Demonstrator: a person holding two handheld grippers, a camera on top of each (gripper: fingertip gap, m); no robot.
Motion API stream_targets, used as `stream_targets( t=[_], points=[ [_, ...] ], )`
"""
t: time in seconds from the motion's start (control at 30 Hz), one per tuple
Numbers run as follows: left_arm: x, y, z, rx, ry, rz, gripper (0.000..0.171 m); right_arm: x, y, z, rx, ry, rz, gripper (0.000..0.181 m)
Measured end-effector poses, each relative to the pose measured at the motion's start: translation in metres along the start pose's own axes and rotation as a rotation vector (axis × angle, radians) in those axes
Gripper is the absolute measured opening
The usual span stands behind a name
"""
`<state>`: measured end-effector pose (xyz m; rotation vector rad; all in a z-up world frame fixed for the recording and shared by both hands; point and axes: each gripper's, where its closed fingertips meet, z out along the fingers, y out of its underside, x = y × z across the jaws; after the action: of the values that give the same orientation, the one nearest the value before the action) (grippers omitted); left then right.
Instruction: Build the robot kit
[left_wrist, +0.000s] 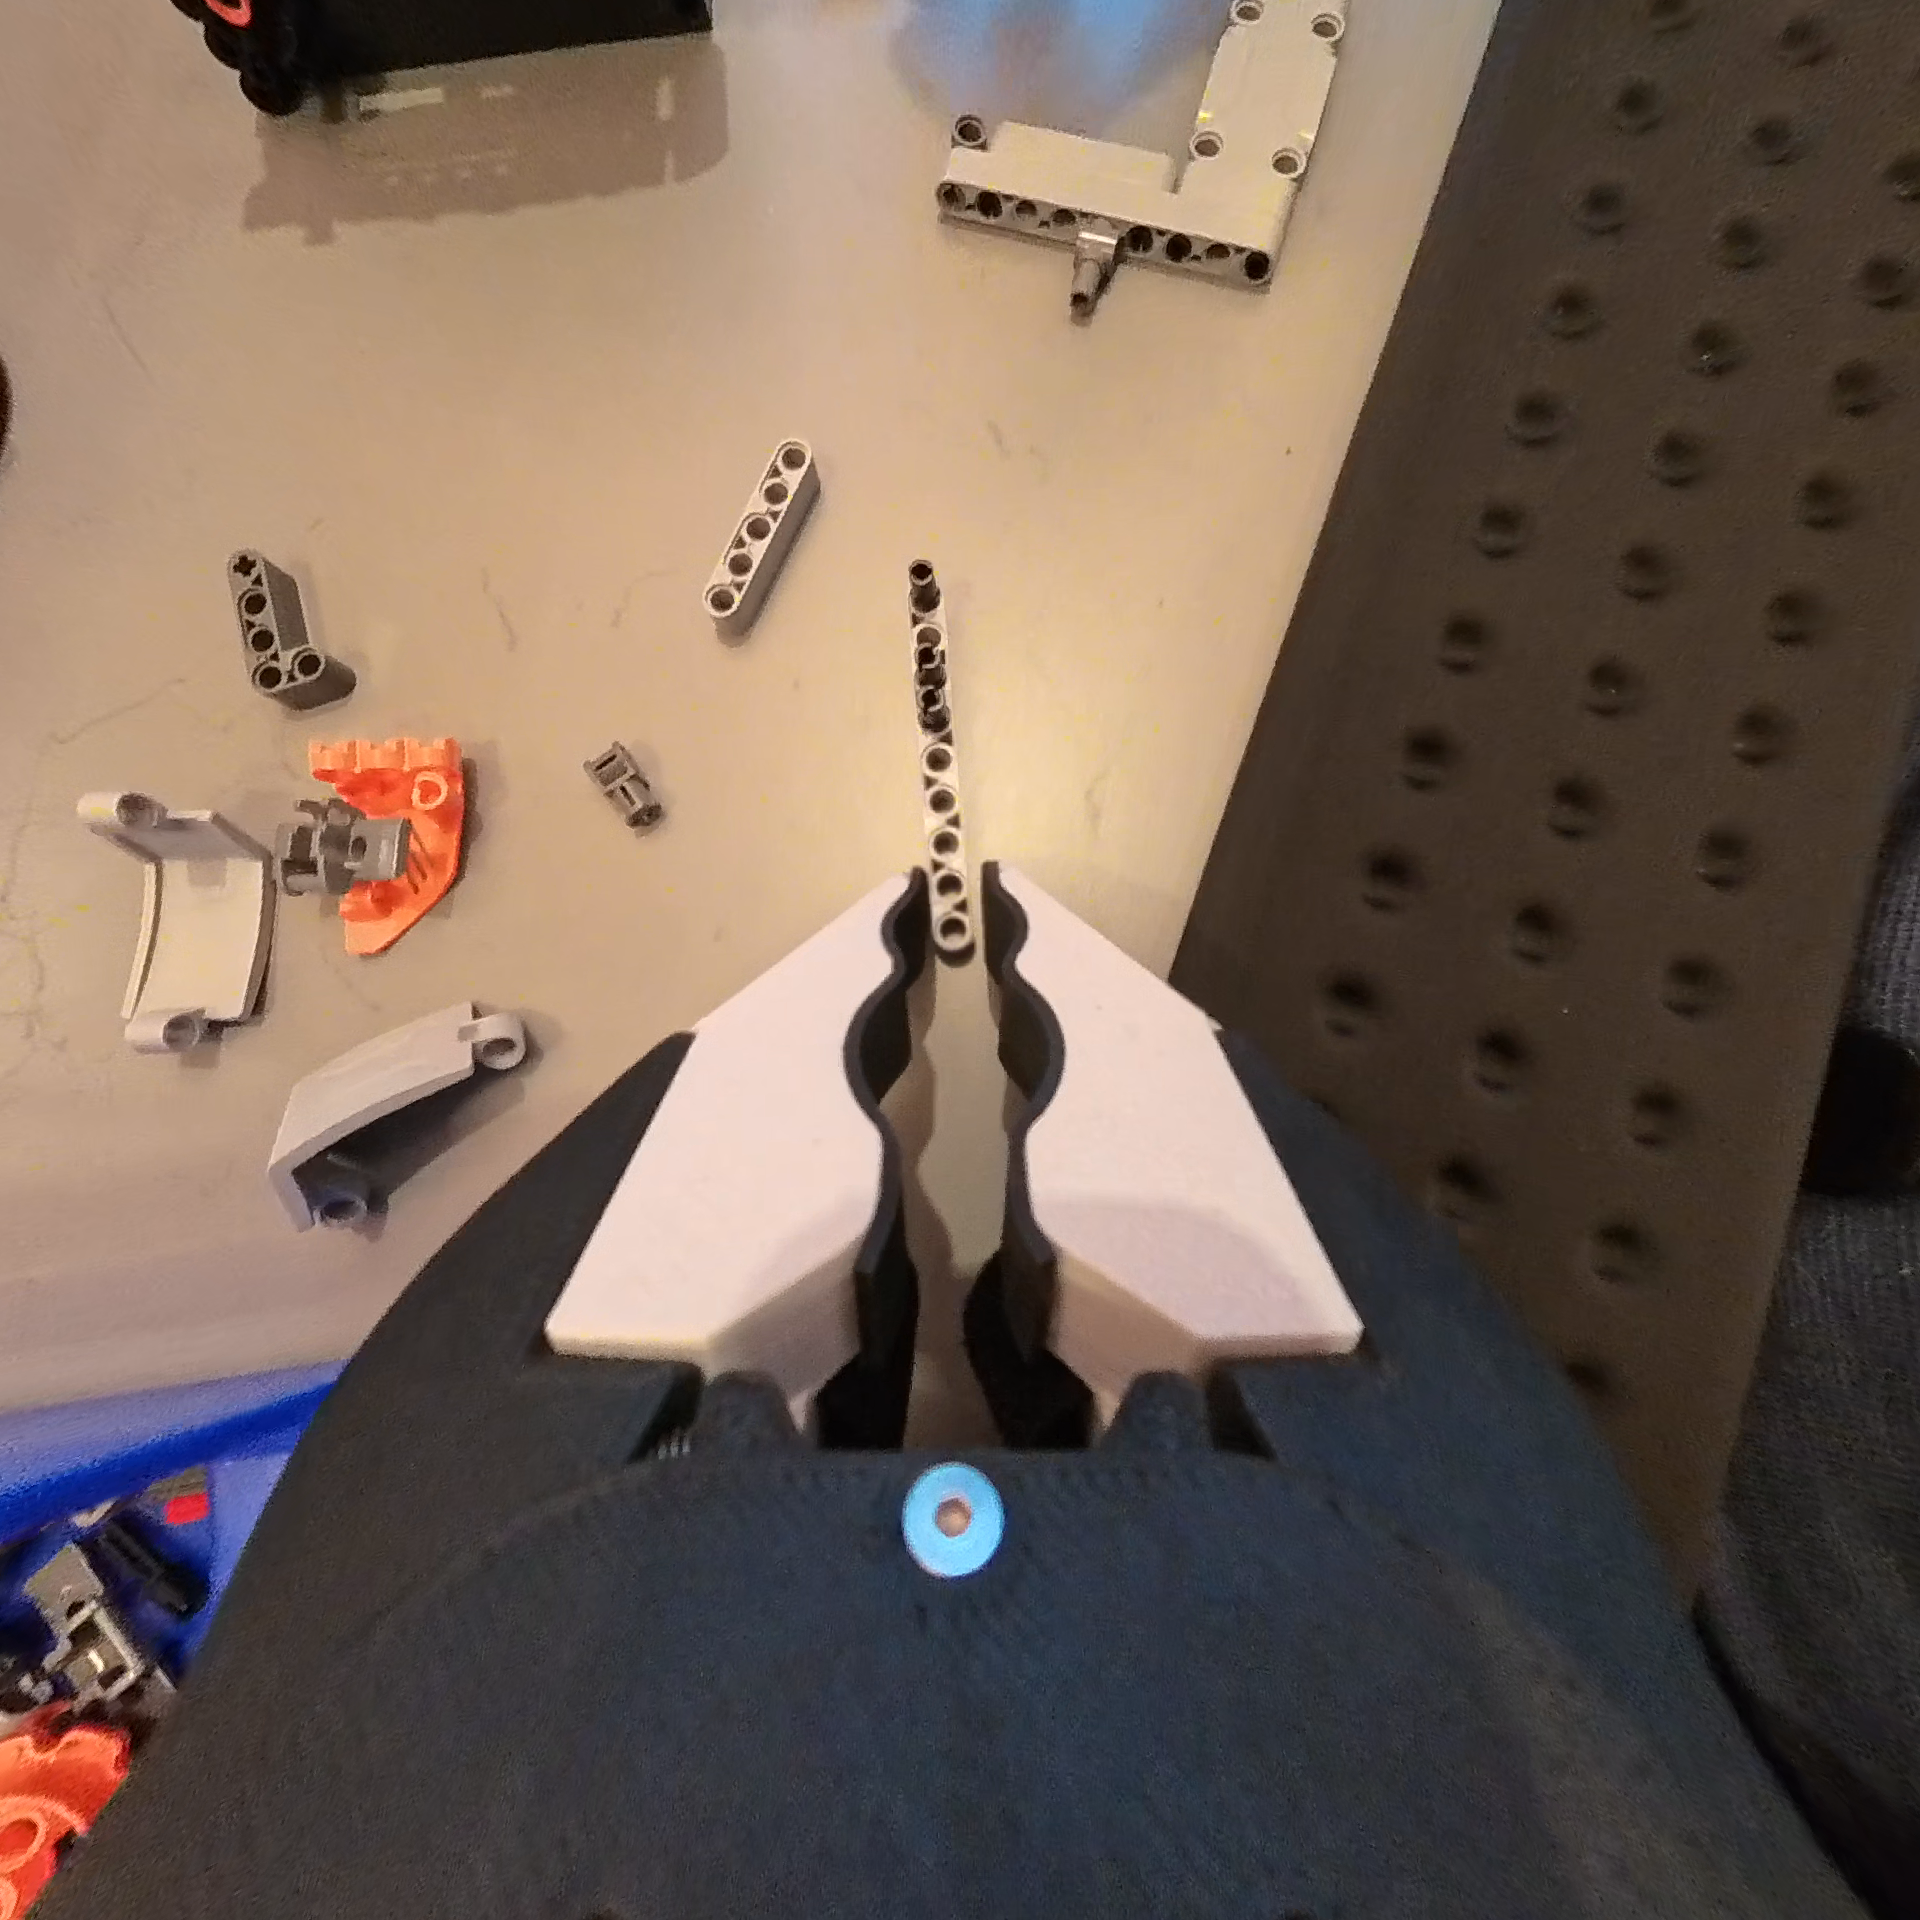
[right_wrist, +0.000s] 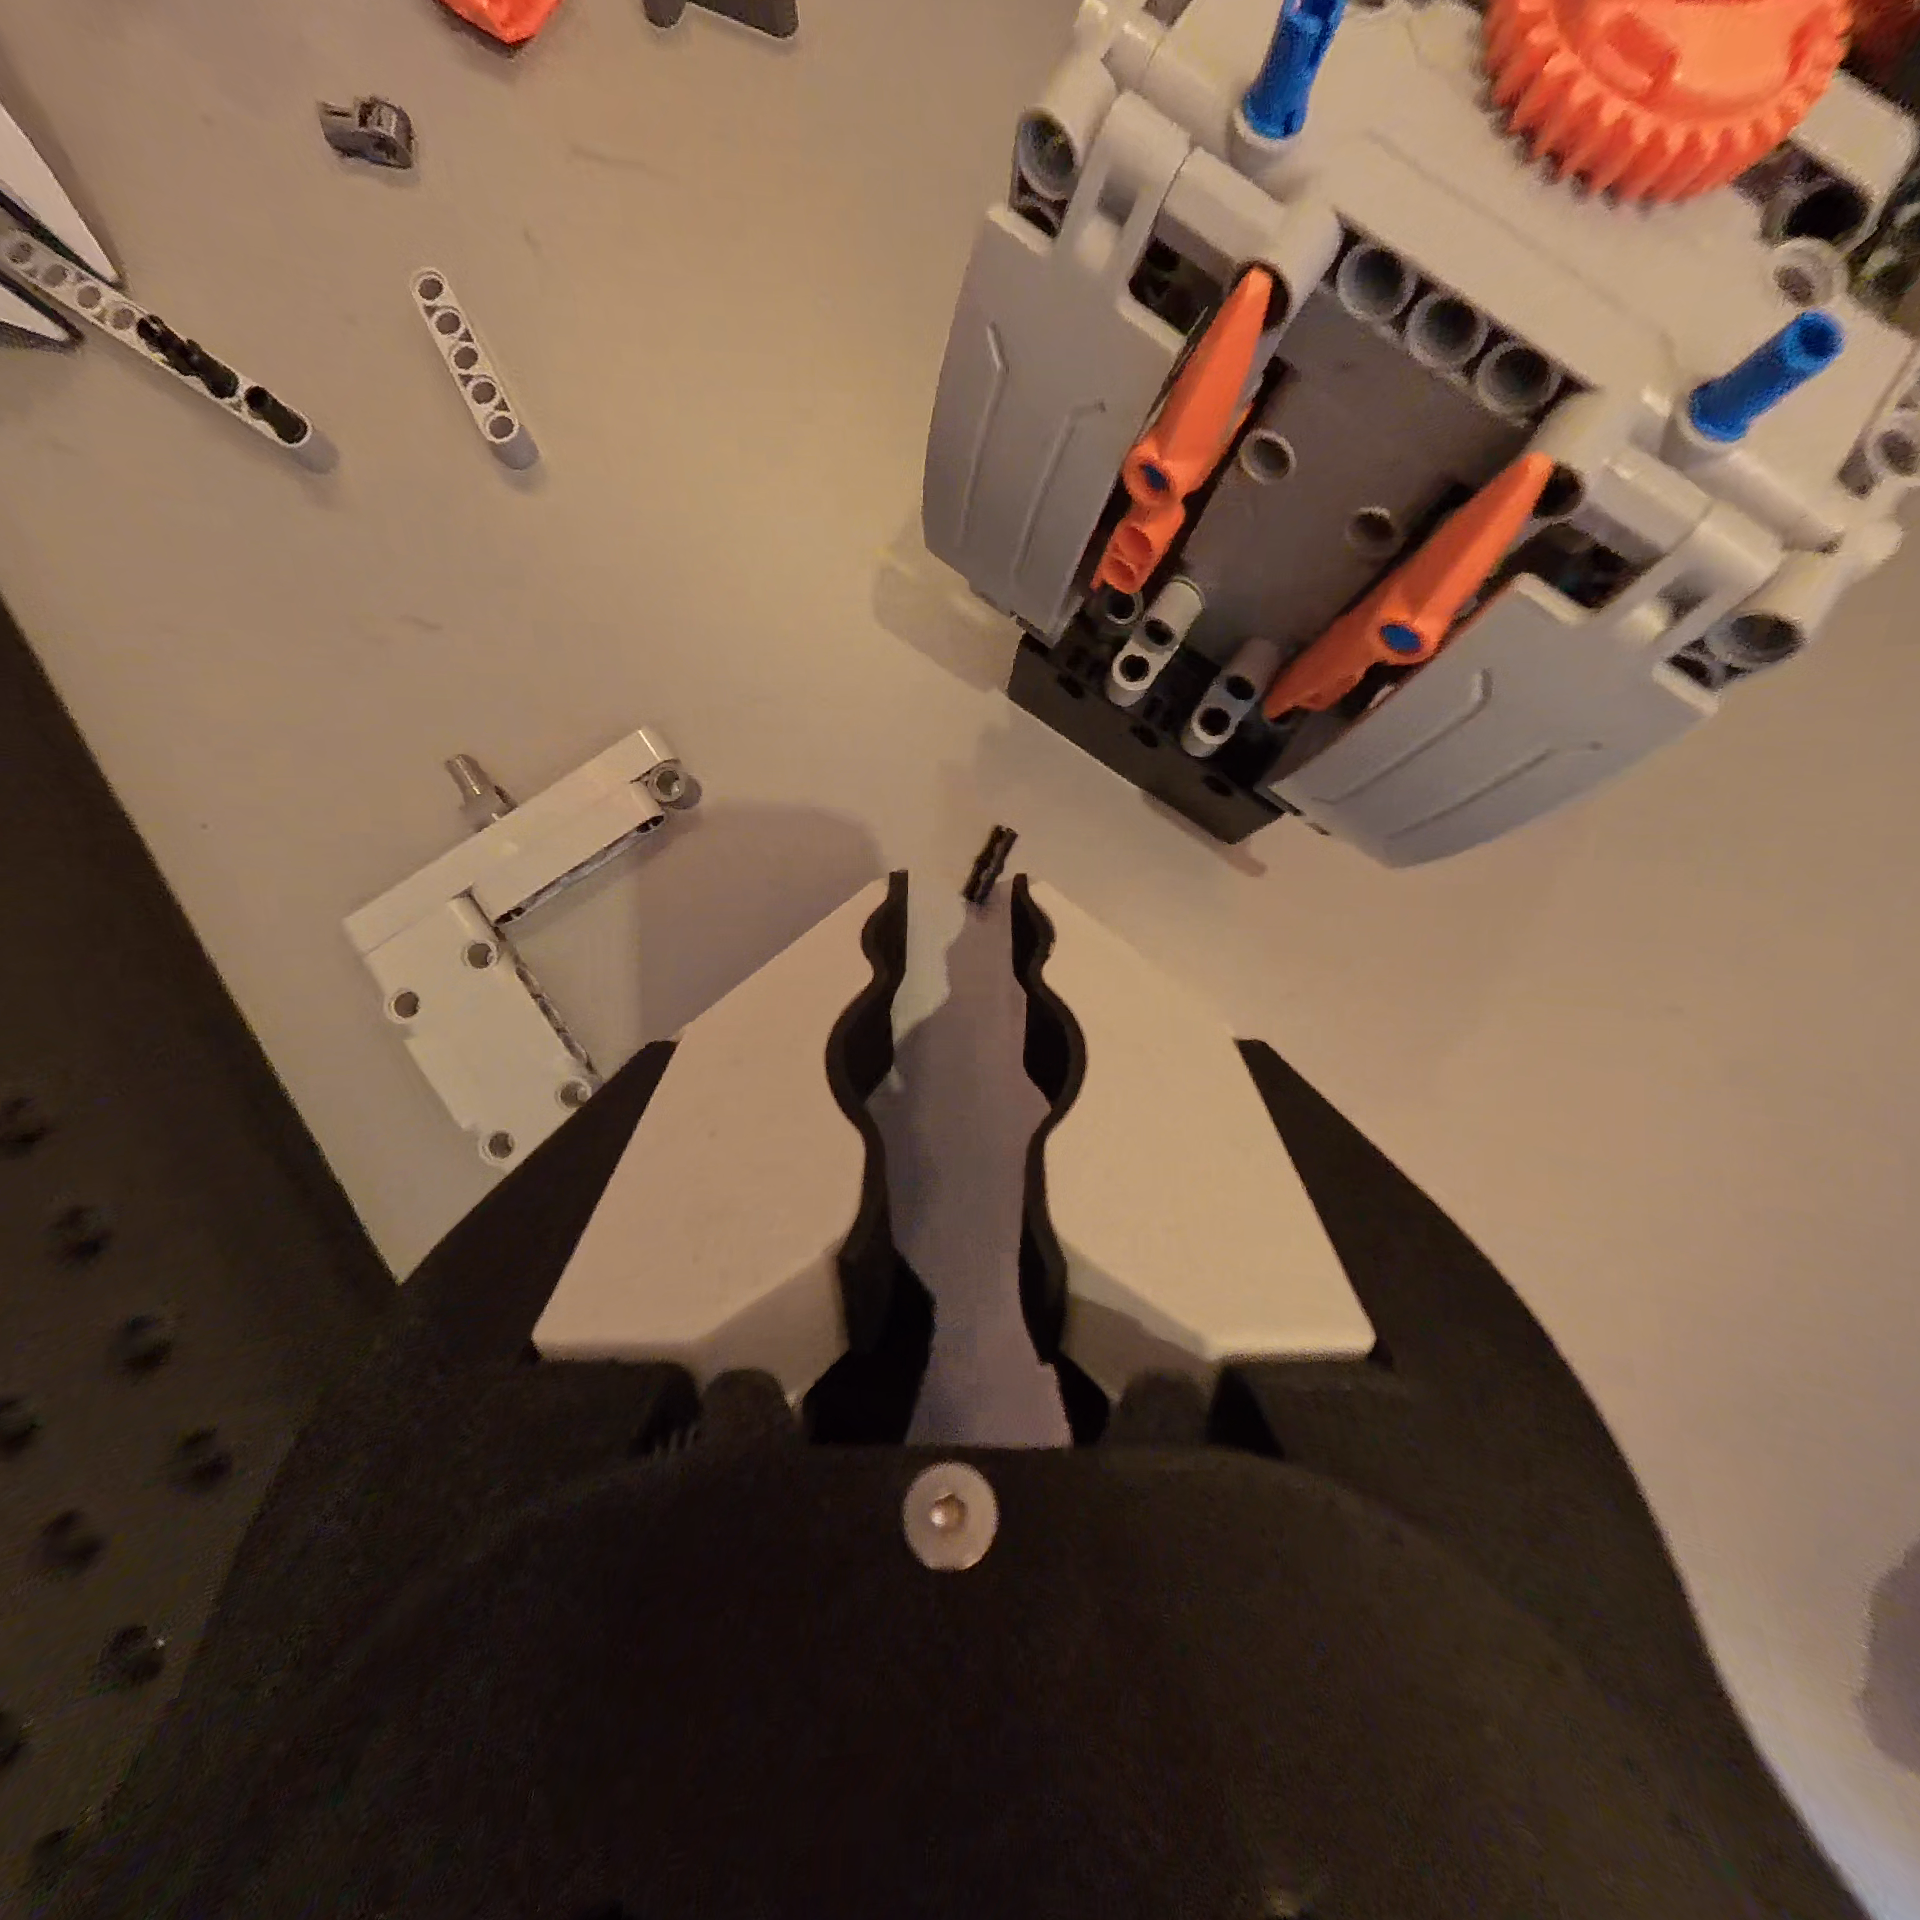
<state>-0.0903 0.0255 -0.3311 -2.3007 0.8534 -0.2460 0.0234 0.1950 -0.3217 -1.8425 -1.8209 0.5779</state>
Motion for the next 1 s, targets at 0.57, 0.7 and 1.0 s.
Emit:
stream_targets(
  t=[0.57,0.7,1.0],
  points=[
    [-0.001,-0.02,-0.002,0.077,-0.06,0.052,0.019,-0.051,-0.026,0.001,0.054,-0.219,-0.018,0.0],
    [-0.003,-0.018,-0.004,0.077,-0.074,0.051,0.017,-0.031,-0.012,-0.021,0.062,-0.147,0.026,0.003],
    [-0.004,-0.016,-0.002,0.07,-0.062,0.031,0.022,0.083,0.055,-0.114,0.101,0.243,0.231,0.018]
  ],
)
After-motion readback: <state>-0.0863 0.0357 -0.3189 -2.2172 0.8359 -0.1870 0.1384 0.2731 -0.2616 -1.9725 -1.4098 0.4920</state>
